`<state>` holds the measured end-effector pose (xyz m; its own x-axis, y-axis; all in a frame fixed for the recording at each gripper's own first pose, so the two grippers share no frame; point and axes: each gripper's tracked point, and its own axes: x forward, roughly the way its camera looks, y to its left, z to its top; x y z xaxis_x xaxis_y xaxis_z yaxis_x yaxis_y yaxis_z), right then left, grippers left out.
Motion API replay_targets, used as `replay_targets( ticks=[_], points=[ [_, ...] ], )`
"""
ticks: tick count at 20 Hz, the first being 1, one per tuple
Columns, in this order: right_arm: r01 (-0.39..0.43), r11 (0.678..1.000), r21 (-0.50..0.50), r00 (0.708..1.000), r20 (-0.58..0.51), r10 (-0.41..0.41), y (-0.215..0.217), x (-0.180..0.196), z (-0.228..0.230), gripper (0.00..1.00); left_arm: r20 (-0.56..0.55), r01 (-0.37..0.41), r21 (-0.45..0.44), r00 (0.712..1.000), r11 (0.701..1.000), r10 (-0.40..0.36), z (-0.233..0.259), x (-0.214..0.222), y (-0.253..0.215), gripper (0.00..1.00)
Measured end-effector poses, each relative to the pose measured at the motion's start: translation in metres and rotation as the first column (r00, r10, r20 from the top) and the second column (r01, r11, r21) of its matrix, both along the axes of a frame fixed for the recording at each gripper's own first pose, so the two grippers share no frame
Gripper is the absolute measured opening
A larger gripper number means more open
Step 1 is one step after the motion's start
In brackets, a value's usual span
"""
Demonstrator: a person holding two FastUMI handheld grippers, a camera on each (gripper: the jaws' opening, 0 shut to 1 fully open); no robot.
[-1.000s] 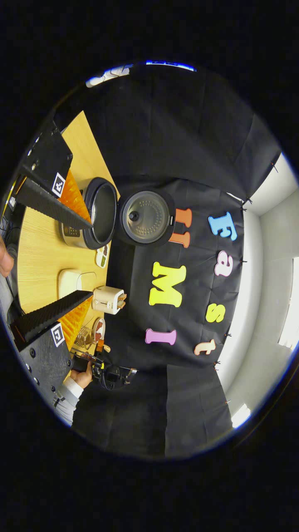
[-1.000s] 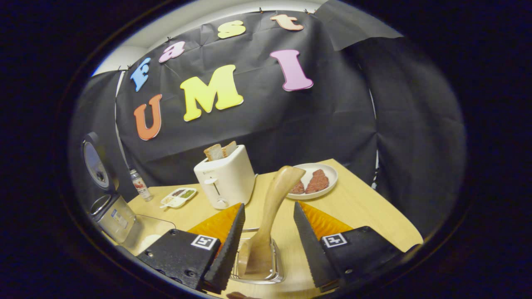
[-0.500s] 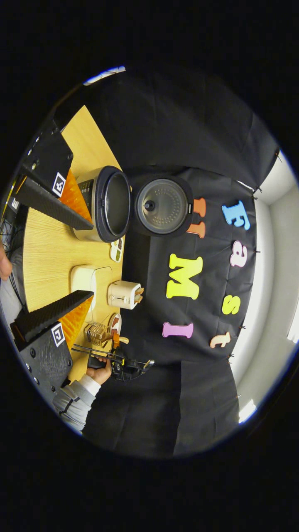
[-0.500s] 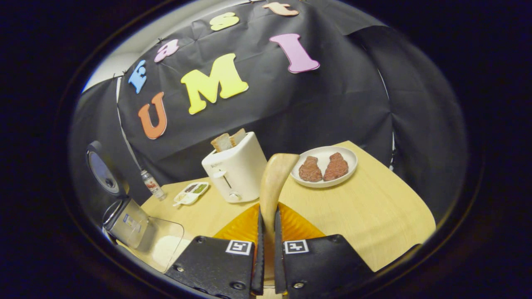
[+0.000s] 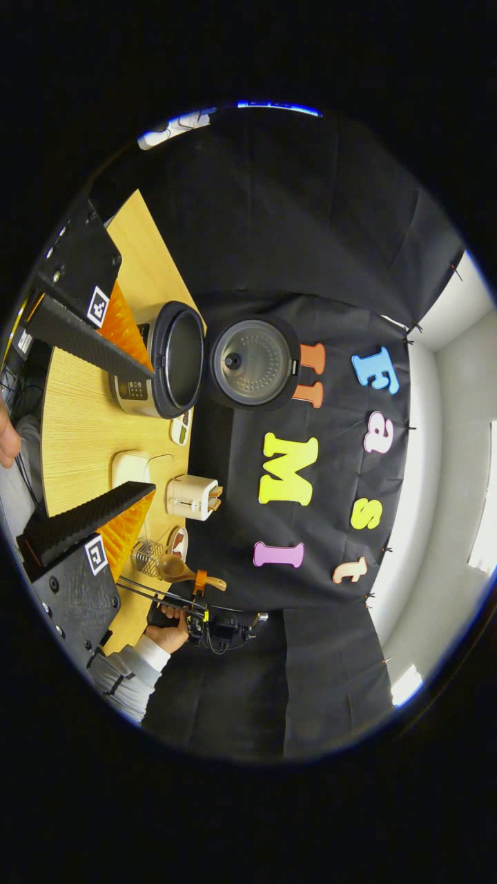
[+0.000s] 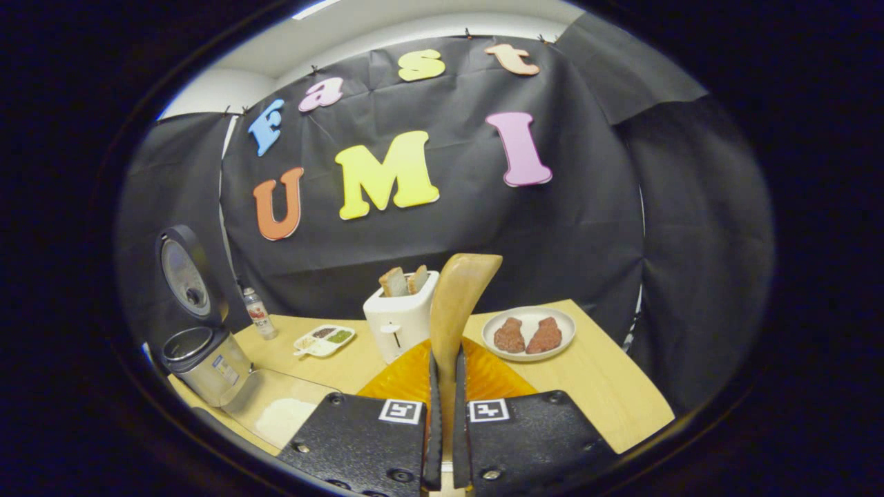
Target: Close the left gripper, press the button to open the rice cooker; take a wooden spoon from the chopstick holder with the right hand, scoop a spoonful of rice and pour it into the rice cooker, then put the wooden spoon back into the chopstick holder.
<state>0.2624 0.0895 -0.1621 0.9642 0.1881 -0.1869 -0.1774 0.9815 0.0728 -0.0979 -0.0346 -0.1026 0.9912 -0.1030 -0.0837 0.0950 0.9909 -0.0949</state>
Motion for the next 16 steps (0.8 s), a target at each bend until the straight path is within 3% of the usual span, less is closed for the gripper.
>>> replay_targets(
  ticks=[7,12,16],
  points=[
    [-0.076,0.993,-0.093,0.991,0.104,0.085,0.065,-0.034,0.048,0.11,0.003,0.005,0.017,1.0,1.0,-0.005,-0.004,-0.011,0.003,0.94],
    [-0.141,0.977,-0.157,0.98,0.121,0.161,0.119,-0.048,0.037,0.11,0.0,0.038,-0.048,0.999,0.998,-0.038,0.0,-0.02,0.004,0.94],
    [-0.213,0.966,-0.147,0.969,0.095,0.229,0.168,-0.057,0.008,0.12,0.0,0.014,-0.051,1.0,0.999,-0.014,-0.004,-0.022,0.018,0.94]
  ],
)
